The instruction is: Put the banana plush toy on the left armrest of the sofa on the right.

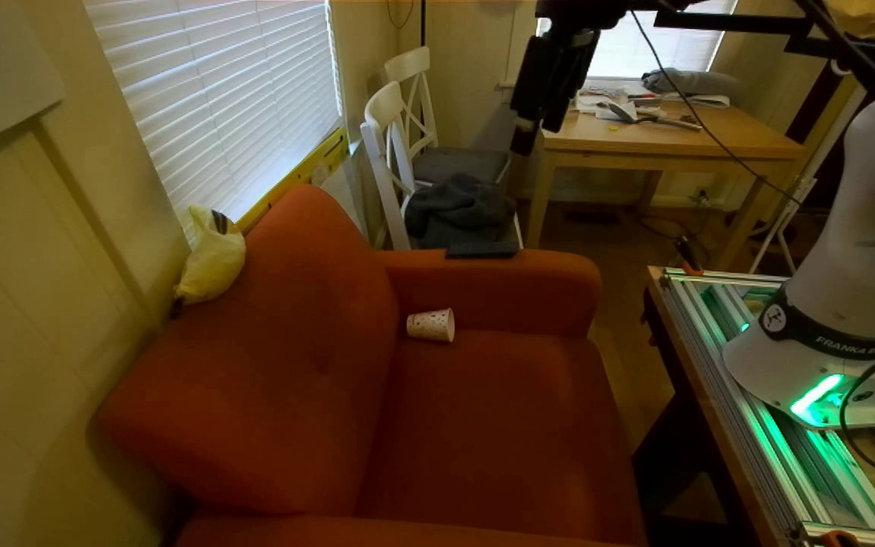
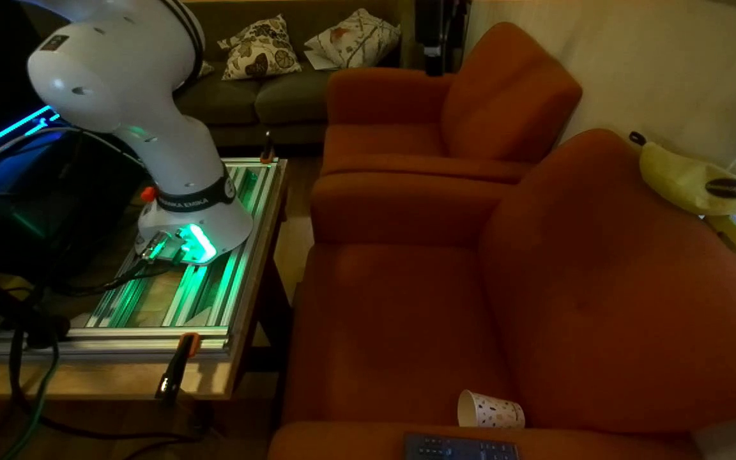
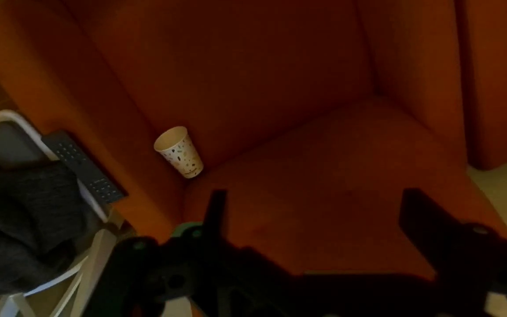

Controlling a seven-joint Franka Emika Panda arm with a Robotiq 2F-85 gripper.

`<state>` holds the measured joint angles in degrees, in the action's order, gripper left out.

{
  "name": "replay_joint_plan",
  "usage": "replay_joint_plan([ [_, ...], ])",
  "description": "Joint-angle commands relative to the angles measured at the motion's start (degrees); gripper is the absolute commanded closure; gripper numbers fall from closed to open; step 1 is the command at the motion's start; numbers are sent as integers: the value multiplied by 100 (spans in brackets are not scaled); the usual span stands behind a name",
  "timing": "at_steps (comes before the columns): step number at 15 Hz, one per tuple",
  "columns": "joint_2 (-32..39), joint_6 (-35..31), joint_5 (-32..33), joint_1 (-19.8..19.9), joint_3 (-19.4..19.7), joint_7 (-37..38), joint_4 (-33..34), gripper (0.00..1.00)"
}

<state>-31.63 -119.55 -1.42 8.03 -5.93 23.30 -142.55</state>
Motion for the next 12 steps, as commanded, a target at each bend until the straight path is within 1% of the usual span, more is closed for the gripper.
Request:
replay_joint_plan([
  [1, 753, -717, 124, 144, -13, 507, 403, 0],
  [6, 1692, -1562, 324, 221, -8, 873, 910, 0],
  [8, 2058, -1776, 455, 189, 23, 964, 1147, 0],
  [11, 2562, -1930, 689, 116, 84, 1143, 1522, 0],
  [12, 2692, -1728, 844, 78, 91, 1182, 1684, 0],
])
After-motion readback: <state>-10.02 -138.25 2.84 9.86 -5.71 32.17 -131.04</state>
